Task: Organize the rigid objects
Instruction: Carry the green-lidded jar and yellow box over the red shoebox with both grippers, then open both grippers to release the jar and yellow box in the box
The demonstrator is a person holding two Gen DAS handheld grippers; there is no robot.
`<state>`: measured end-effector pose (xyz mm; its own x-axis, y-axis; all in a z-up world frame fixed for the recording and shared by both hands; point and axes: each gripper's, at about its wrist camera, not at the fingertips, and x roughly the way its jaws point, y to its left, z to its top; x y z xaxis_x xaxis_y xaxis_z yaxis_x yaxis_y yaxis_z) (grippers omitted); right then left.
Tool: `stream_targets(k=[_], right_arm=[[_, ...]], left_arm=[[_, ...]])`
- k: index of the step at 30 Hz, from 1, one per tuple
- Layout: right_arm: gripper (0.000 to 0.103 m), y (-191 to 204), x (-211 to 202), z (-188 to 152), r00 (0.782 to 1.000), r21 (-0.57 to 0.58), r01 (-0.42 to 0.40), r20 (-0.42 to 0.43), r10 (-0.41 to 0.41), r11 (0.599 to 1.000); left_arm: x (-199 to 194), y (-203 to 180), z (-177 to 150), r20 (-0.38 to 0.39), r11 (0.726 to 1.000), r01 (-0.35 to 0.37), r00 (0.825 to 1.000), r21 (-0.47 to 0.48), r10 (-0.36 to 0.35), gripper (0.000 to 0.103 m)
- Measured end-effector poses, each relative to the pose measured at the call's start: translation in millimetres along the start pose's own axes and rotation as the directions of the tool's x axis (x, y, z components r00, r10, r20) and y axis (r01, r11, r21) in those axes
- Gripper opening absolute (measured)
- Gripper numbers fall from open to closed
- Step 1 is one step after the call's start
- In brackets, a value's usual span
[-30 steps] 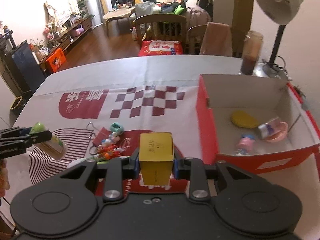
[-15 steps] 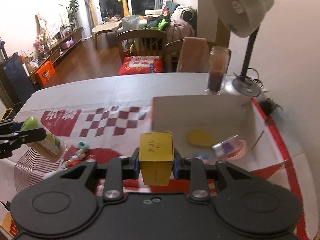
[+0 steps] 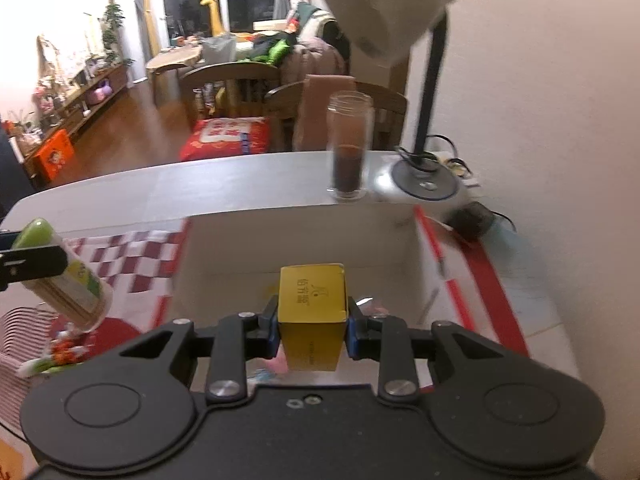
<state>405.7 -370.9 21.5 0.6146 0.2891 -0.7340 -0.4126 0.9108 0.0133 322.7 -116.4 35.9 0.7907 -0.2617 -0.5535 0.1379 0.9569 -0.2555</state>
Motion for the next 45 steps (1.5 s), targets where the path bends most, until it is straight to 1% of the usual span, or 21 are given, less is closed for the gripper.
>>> stream_targets(k=[6, 10, 13, 16, 23, 29, 35, 38, 39, 41, 44, 45], right_arm=[[0.029, -36, 26, -2, 0.999, 0.014, 0.019, -0.052, -0.018, 1.000], [0.029, -45, 42, -10, 0.996, -0.006, 0.023, -0.090, -0.023, 1.000], [0.029, -47, 53, -17, 0.993, -0.039, 0.014, -0.116, -0.019, 0.999], [0.029, -49, 63, -22, 0.990, -0.057, -0.007, -0.144, -0.001, 0.998], [0.029, -39, 78, -30, 0.981, -0.121, -0.053, -0.190, 0.030, 0.991], [0.029, -32, 93, -34, 0.974, -0.154, -0.077, -0.220, 0.042, 0.985], [0.030, -32, 101, -35, 0.972, -0.155, -0.083, -0.229, 0.046, 0.984], [0.031, -33, 104, -34, 0.972, -0.146, -0.079, -0.230, 0.044, 0.986], [0.033, -34, 104, -34, 0.973, -0.142, -0.076, -0.229, 0.042, 0.987], [0.034, -36, 104, -33, 0.973, -0.128, -0.080, -0.226, 0.049, 0.989], [0.042, -36, 103, -33, 0.973, -0.125, -0.086, -0.225, 0.056, 0.988], [0.046, -35, 102, -33, 0.973, -0.128, -0.086, -0.224, 0.056, 0.988]], left_arm=[[47, -25, 10, -0.057, 0.999, -0.007, 0.998, 0.046, 0.010, 0.045], [80, -41, 11, -0.107, 0.995, -0.021, 0.994, 0.098, 0.031, 0.045], [101, -47, 10, -0.146, 0.993, -0.034, 0.988, 0.111, 0.050, 0.045], [122, -54, 6, -0.183, 0.990, -0.054, 0.980, 0.134, 0.078, 0.045], [163, -61, -3, -0.265, 0.979, -0.103, 0.953, 0.176, 0.148, 0.045], [185, -66, -12, -0.312, 0.974, -0.112, 0.935, 0.196, 0.170, 0.045], [195, -67, -14, -0.331, 0.970, -0.120, 0.925, 0.212, 0.187, 0.045], [203, -67, -16, -0.355, 0.965, -0.135, 0.911, 0.225, 0.210, 0.045], [205, -67, -17, -0.361, 0.964, -0.140, 0.907, 0.226, 0.217, 0.045], [205, -66, -18, -0.362, 0.966, -0.141, 0.907, 0.215, 0.214, 0.045], [205, -65, -18, -0.366, 0.967, -0.141, 0.906, 0.210, 0.212, 0.045], [204, -65, -18, -0.367, 0.968, -0.141, 0.906, 0.206, 0.211, 0.045]])
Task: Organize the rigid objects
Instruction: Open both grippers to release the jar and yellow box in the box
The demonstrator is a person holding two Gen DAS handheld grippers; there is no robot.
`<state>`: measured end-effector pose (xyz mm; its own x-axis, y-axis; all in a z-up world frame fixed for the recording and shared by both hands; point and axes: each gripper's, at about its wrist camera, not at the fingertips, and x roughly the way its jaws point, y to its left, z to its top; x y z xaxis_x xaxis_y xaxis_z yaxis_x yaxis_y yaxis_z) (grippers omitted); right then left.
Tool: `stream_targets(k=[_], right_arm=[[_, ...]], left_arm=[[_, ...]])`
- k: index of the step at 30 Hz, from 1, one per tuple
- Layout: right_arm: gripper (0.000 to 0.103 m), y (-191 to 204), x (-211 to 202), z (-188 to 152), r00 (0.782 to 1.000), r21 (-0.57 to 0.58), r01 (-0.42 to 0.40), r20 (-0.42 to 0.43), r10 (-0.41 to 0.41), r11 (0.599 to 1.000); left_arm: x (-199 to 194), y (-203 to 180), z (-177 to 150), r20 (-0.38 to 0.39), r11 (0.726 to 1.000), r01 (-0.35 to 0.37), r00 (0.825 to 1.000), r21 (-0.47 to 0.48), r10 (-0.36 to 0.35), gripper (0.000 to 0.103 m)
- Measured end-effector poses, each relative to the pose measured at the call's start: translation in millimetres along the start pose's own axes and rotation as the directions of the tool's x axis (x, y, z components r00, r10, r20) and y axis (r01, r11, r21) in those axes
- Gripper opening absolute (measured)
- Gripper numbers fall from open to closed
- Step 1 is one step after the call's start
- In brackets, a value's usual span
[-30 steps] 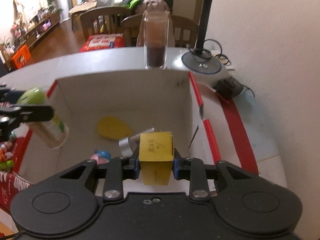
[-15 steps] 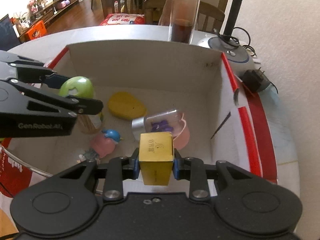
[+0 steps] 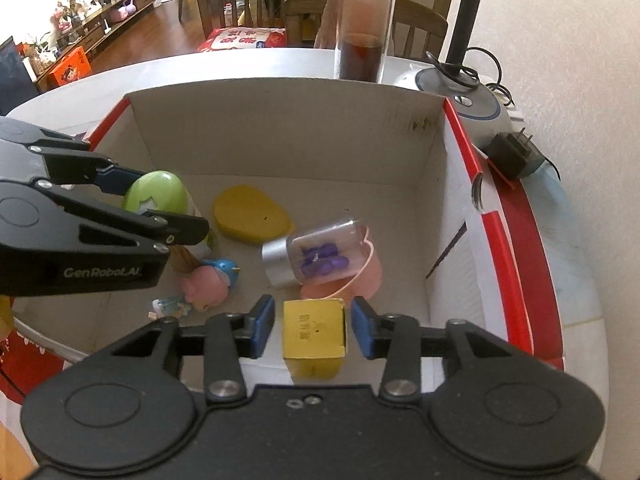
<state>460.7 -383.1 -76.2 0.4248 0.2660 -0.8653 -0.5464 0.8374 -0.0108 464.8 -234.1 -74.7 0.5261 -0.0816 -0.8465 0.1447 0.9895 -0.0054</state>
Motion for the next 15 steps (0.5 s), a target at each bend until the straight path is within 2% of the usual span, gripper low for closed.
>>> stream_targets(k=[4, 8, 15], right_arm=[[0.052, 3, -7, -1, 1.000, -0.010, -0.004, 0.014, 0.004, 1.000], [0.056, 5, -15, -2, 1.000, -0.012, -0.003, 0.024, 0.004, 1.000], [0.062, 8, -30, -4, 0.999, -0.009, 0.001, 0.045, -0.001, 1.000]], left_arm=[[-3, 4, -2, 0.004, 0.999, 0.006, 1.000, -0.034, -0.006, 0.046], [-13, 5, -4, 0.030, 0.999, 0.021, 0.999, -0.037, -0.020, 0.056], [-34, 2, -9, 0.074, 0.999, 0.047, 0.996, -0.025, -0.045, 0.057]])
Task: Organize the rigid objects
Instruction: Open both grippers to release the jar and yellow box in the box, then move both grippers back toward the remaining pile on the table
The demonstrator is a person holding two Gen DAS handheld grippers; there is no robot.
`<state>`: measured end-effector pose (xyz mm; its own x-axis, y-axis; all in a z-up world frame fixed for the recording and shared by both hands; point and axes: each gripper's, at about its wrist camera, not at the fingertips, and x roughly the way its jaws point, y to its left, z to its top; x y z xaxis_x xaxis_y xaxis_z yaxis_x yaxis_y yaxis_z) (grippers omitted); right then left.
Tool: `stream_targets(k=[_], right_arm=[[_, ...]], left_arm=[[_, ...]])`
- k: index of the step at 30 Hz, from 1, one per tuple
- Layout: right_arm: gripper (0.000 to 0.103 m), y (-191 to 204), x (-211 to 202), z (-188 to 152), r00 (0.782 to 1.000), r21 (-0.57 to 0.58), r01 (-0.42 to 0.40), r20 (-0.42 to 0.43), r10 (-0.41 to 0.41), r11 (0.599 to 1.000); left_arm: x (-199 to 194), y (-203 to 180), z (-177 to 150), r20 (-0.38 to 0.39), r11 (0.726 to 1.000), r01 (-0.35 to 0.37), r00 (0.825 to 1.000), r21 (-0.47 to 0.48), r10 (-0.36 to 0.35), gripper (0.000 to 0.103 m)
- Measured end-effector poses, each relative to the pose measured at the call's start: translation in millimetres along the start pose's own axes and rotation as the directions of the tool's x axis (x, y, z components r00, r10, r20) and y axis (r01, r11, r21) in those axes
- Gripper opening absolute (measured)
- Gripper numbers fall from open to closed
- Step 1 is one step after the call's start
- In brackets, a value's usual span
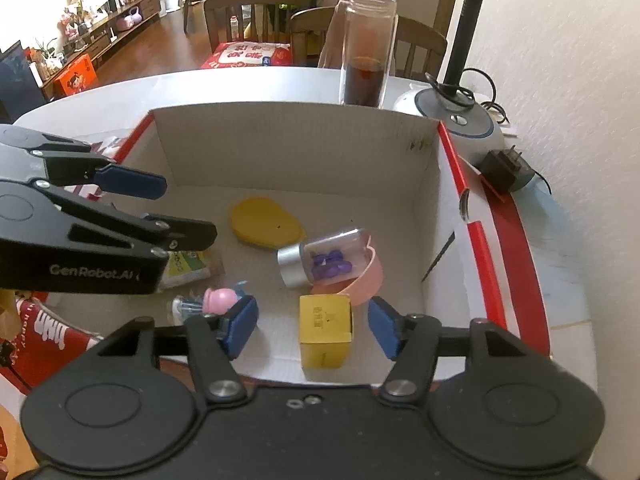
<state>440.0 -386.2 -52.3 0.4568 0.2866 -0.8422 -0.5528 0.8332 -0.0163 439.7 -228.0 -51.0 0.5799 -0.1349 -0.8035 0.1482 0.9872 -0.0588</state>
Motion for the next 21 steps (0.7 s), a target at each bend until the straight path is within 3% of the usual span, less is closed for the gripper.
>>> stream_targets(k=[17, 21], right_arm=[[0.076, 43, -54, 2, 0.997, -0.037, -0.013, 0.079, 0.016, 0.999], [0.084, 60, -66, 3, 0.994, -0.036, -0.010, 0.106, 0.014, 0.999]], left_arm=[[-80, 24, -26, 0.135, 0.998, 0.047, 0.990, -0.030, -0.042, 0.058], [-104, 39, -40, 0.181, 0.997, 0.057, 0.982, -0.047, -0.047, 0.070]])
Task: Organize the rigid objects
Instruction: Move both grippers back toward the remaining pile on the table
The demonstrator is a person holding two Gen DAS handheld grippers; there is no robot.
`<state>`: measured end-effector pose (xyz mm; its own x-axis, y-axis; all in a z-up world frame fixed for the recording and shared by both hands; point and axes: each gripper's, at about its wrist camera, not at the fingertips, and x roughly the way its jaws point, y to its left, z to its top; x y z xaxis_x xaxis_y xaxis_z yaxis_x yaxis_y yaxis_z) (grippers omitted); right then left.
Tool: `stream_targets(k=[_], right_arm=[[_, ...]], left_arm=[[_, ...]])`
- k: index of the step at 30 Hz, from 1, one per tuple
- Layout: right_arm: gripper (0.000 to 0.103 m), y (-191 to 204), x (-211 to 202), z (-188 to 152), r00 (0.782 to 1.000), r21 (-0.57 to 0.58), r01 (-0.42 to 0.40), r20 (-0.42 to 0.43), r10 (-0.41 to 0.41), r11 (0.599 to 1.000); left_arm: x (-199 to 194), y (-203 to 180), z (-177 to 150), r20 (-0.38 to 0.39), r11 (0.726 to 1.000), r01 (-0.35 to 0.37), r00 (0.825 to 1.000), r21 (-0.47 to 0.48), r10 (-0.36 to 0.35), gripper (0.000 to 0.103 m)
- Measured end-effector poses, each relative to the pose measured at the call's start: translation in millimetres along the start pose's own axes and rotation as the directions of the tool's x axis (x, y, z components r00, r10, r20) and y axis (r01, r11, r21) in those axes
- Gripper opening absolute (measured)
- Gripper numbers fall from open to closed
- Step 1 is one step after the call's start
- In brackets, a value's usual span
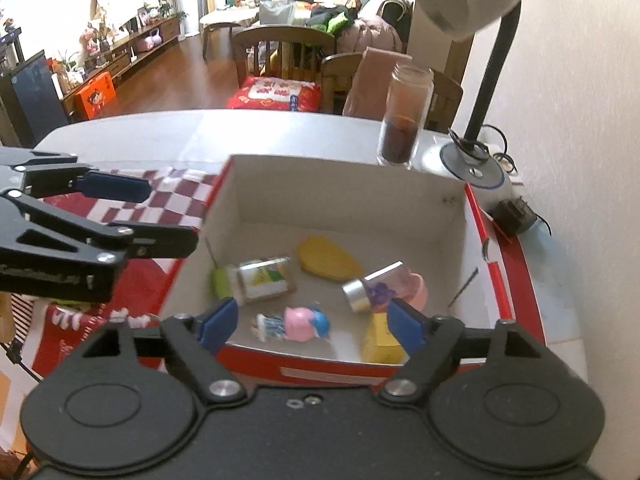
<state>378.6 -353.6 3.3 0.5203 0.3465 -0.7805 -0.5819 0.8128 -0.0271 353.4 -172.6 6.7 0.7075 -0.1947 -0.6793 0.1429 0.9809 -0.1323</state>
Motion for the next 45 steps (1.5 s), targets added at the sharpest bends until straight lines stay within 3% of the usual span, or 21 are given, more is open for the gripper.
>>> stream_targets(k=[13, 18, 23, 33, 45], right_arm=[[0.100, 76, -18, 3, 0.998, 0.022, -0.031, 0.064, 0.030, 0.999], [0.103, 107, -17, 3, 0.994, 0.030, -0.060, 0.088, 0.057, 0.998], [0.103, 135, -10, 0, 0.992, 0.046, -0.085, 0.096, 0.080, 0.995], [0.103, 200, 18, -9, 0.988, -0.016, -0.137, 0.072, 0.138, 0.990], [0.103, 246, 72, -20, 0.992, -0.085, -0.126, -0.009, 0.125, 0.988]], left_arm=[[-76, 67, -38, 0.079, 0.997, -0.059, 0.995, -0.046, 0.063, 0.075], [-102, 98, -60, 0.083, 0.994, -0.085, 0.992, -0.064, 0.090, 0.082], [-122, 128, -81, 0.086, 0.991, -0.118, 0.989, -0.064, 0.124, 0.083], [-133, 198, -132, 0.054, 0.971, -0.189, 0.979, -0.146, 0.199, 0.085], [-111, 234, -178, 0.019, 0.981, -0.128, 0.991, -0.149, 0.133, 0.085]])
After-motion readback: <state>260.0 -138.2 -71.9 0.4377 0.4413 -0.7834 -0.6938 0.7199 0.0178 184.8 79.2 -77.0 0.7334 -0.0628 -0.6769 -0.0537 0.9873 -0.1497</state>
